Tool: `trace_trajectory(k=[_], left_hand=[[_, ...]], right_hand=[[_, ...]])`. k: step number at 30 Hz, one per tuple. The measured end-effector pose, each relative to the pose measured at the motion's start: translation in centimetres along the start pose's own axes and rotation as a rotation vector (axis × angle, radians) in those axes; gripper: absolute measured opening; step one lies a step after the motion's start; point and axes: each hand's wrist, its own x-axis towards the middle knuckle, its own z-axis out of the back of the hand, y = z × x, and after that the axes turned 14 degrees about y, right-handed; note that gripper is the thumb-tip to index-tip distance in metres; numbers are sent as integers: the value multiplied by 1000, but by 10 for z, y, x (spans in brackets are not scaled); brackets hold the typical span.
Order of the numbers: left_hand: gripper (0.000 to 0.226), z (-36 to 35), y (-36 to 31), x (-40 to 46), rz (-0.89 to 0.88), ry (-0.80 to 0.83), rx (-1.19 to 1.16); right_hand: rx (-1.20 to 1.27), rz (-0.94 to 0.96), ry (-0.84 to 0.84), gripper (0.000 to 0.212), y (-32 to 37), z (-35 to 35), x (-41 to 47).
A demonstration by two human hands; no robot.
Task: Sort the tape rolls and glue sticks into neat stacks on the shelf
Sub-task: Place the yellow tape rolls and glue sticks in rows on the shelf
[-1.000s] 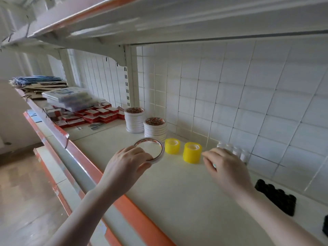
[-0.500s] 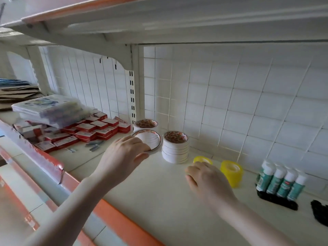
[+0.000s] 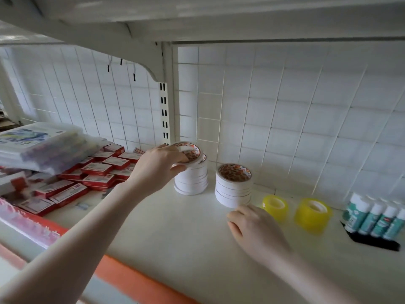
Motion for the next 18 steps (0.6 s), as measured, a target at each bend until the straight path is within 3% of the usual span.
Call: trace_trajectory(k=[18], left_hand=[[15,-7,16,38,40,314,-118]], right_hand=[[26,-89,50,25,1,-12,-8]])
